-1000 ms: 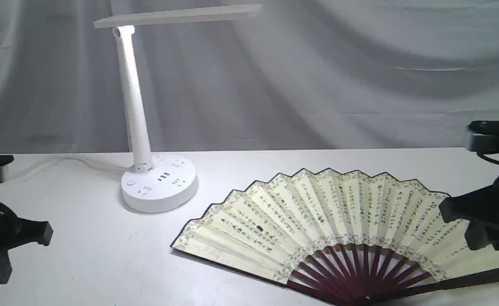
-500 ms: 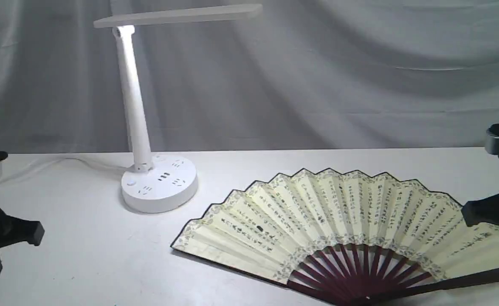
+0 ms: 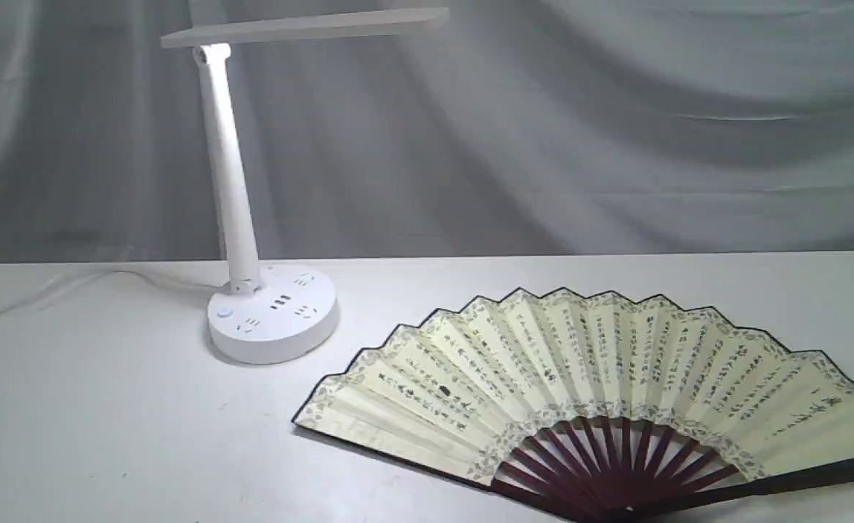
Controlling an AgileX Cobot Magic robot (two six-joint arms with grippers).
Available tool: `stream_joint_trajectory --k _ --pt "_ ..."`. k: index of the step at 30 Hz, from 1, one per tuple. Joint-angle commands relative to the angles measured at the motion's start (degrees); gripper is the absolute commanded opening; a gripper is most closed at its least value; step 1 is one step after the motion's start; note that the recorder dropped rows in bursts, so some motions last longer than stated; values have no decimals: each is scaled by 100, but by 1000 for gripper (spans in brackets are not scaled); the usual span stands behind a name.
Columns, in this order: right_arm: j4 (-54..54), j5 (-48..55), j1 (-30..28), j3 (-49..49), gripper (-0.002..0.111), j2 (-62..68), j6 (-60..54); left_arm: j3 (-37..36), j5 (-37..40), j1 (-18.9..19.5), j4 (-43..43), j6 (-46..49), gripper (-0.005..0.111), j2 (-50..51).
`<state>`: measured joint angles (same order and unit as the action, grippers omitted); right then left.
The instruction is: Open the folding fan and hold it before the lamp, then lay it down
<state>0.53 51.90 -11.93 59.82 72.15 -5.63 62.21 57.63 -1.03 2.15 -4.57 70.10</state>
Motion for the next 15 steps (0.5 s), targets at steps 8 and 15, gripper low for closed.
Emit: stream_joint_trajectory --k 8,15 --pt "-53 171 -6 30 0 -2261 -73 1 249 13 1 55 0 -2118" --pt "-99 552 -6 30 0 -3859 -208 1 655 13 1 31 0 -3697"
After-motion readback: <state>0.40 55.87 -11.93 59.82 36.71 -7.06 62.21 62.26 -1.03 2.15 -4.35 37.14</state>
